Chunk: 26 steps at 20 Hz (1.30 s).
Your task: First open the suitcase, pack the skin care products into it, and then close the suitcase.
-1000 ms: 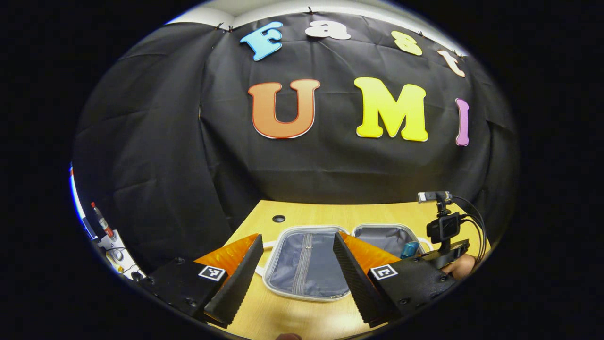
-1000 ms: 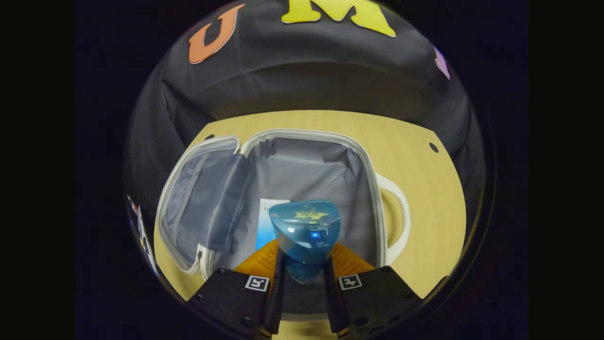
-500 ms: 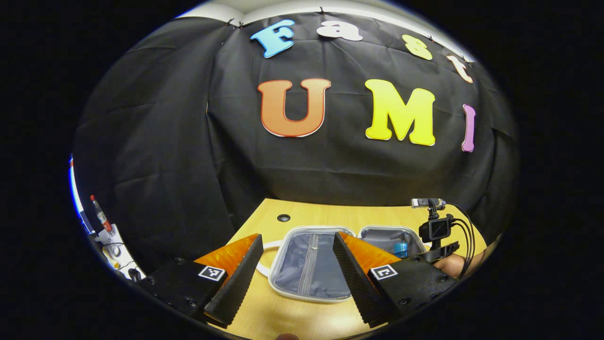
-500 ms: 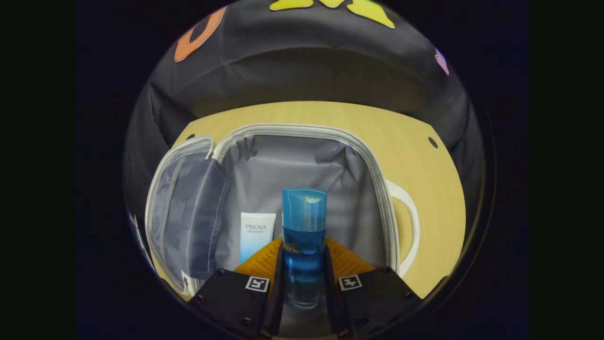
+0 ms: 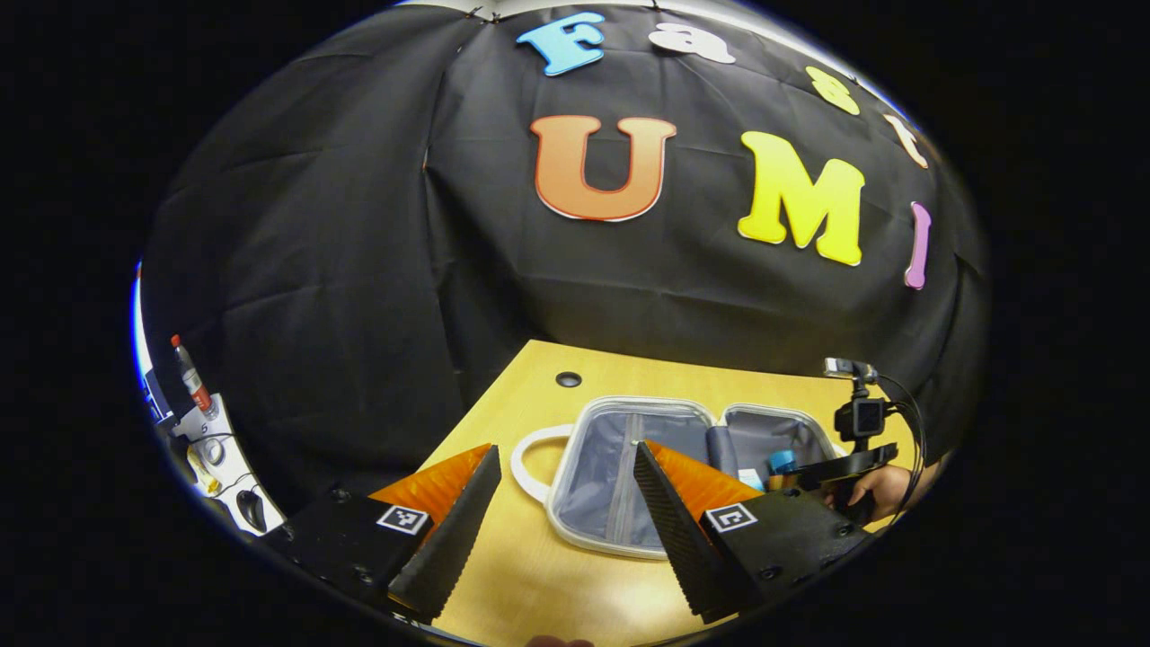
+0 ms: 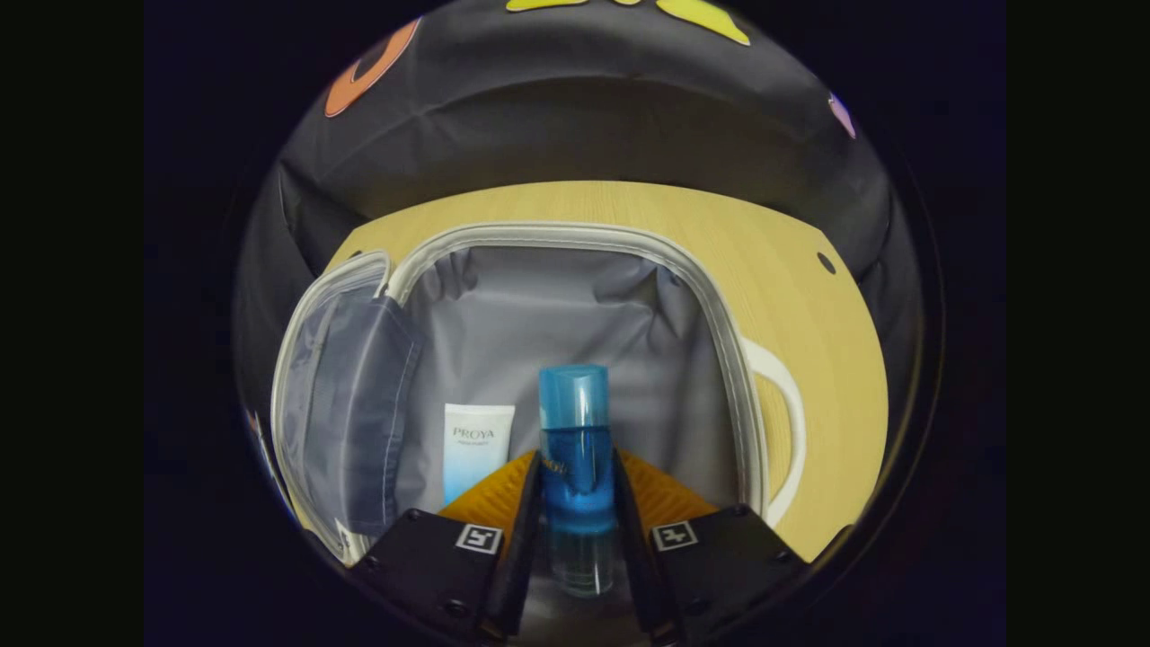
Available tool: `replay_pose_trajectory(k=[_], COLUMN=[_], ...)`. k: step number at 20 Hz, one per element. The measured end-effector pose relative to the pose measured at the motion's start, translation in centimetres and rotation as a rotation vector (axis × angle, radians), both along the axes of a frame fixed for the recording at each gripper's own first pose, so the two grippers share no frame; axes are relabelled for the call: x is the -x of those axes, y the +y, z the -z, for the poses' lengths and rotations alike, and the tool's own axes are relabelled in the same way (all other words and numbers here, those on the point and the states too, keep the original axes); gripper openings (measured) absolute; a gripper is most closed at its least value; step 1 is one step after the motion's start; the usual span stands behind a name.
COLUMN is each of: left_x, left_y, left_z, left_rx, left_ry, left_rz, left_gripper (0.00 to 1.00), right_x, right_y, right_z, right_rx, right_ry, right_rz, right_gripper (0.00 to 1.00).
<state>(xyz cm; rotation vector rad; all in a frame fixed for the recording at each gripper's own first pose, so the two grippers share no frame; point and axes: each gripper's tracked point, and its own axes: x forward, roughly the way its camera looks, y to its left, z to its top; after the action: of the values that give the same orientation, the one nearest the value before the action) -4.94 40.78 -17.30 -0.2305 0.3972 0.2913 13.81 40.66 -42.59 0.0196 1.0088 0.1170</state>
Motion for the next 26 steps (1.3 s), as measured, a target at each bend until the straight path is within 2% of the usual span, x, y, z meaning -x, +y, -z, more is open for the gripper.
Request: replay_pose_trajectory(k=[1,3,6,8,9,11,12,13,14,15,16,17,18,19,20,21,24,25,26], left_x=[-0.5,-1.6,-3.6,-5.0,-5.6,-7.3,-7.9,-8.6,-9.2,-9.8,-10.4,-10.8,-11.3,-11.4,-11.3,-11.7,-12.5,-12.7,-12.6], left_y=[0.5,1.5,3.5,4.5,5.2,5.9,5.7,5.6,5.3,5.3,5.1,5.0,4.8,4.9,5.1,5.4,5.1,4.8,5.0], left_z=[0.7,2.0,5.1,7.3,8.6,11.2,12.3,13.1,13.9,14.8,15.6,16.2,17.1,17.6,18.7,19.0,19.0,19.1,19.2], left_rx=[0.009,0.029,0.117,0.215,0.248,0.352,0.423,0.494,0.561,0.617,0.680,0.740,0.814,0.877,0.909,0.954,1.065,1.082,1.088], left_ry=[0.007,0.011,0.038,0.063,0.082,0.106,0.114,0.115,0.111,0.106,0.103,0.094,0.087,0.097,0.112,0.084,0.053,0.051,0.061], left_rz=[0.001,0.007,0.005,-0.003,-0.008,-0.007,0.004,0.011,0.015,0.003,0.000,-0.011,-0.022,-0.038,-0.070,-0.085,-0.114,-0.127,-0.146], left_gripper=[0.96,0.95,0.96,0.96,0.98,0.98,0.98,0.98,0.98,0.98,0.97,0.97,0.96,0.94,0.91,0.73,0.59,0.28,0.17], right_x=[0.2,0.6,0.7,1.3,1.9,3.2,3.7,4.2,4.9,5.5,6.3,7.1,7.8,8.3,8.8,9.2,9.7,9.7,9.8], right_y=[0.4,0.6,0.0,0.2,0.6,-0.1,-1.0,-2.2,-3.1,-4.3,-5.6,-6.6,-7.9,-8.9,-10.1,-11.6,-15.9,-17.0,-18.3], right_z=[0.0,-1.2,-5.3,-9.4,-11.4,-15.4,-17.2,-19.1,-20.8,-22.2,-23.6,-24.7,-25.8,-26.5,-27.1,-27.4,-28.0,-28.2,-28.5], right_rx=[-0.032,-0.089,-0.103,-0.119,-0.152,-0.169,-0.161,-0.144,-0.137,-0.126,-0.118,-0.123,-0.123,-0.125,-0.124,-0.120,-0.104,-0.102,-0.098], right_ry=[0.008,0.005,-0.098,-0.180,-0.212,-0.282,-0.322,-0.365,-0.405,-0.441,-0.465,-0.482,-0.498,-0.510,-0.519,-0.524,-0.526,-0.532,-0.539], right_rz=[0.005,0.016,-0.008,-0.076,-0.132,-0.217,-0.244,-0.258,-0.271,-0.269,-0.260,-0.247,-0.224,-0.207,-0.191,-0.174,-0.090,-0.062,-0.030], right_gripper=[0.59,0.81,0.82,0.78,0.85,0.78,0.82,0.77,0.77,0.81,0.82,0.82,0.77,0.82,0.82,0.82,0.82,0.82,0.82])
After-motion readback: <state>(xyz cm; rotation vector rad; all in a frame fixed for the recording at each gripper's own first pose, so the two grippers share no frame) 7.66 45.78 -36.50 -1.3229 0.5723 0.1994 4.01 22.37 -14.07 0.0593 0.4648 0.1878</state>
